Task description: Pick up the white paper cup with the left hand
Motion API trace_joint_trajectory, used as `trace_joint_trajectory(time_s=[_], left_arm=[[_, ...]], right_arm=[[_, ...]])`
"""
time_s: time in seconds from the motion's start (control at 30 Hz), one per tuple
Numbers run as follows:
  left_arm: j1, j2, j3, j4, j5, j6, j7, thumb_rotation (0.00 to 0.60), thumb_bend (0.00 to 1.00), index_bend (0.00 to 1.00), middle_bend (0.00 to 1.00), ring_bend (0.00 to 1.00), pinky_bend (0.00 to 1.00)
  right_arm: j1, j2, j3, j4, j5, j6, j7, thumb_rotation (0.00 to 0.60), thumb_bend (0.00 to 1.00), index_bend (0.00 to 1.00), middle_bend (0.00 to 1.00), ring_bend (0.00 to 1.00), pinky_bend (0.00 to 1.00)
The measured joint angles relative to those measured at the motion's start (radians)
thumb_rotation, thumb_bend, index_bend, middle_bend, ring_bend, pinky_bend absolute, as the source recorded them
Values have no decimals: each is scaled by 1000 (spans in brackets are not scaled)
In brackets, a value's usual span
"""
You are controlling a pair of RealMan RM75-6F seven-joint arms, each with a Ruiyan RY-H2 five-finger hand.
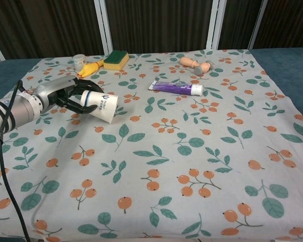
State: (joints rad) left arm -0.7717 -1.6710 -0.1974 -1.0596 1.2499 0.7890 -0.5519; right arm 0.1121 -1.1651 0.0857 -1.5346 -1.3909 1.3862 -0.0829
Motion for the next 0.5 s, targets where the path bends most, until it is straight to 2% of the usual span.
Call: trace_joint_trajectory(time_s=[0.13,0.2,0.37,0.5], left_arm=[[1,8,14,9,36,-18,-31,600,401,71,27,0,0],[2,12,17,12,46,-16,-31,600,394,4,0,0,0],[6,13,22,22,61,20,22,600,374,0,0,0,0],[6,25,33,14,83,51,121,600,365,0,0,0,0]], right_arm=[[2,-2,1,2,2,-3,-2,600,218,0,0,0,0],[2,-2,0,3,2,-4,-1,600,218,0,0,0,0],[4,-1,-2,5,-2,-7,4,600,218,0,0,0,0],[5,-1,-1,9,0,-10,7,600,218,0,0,0,0]])
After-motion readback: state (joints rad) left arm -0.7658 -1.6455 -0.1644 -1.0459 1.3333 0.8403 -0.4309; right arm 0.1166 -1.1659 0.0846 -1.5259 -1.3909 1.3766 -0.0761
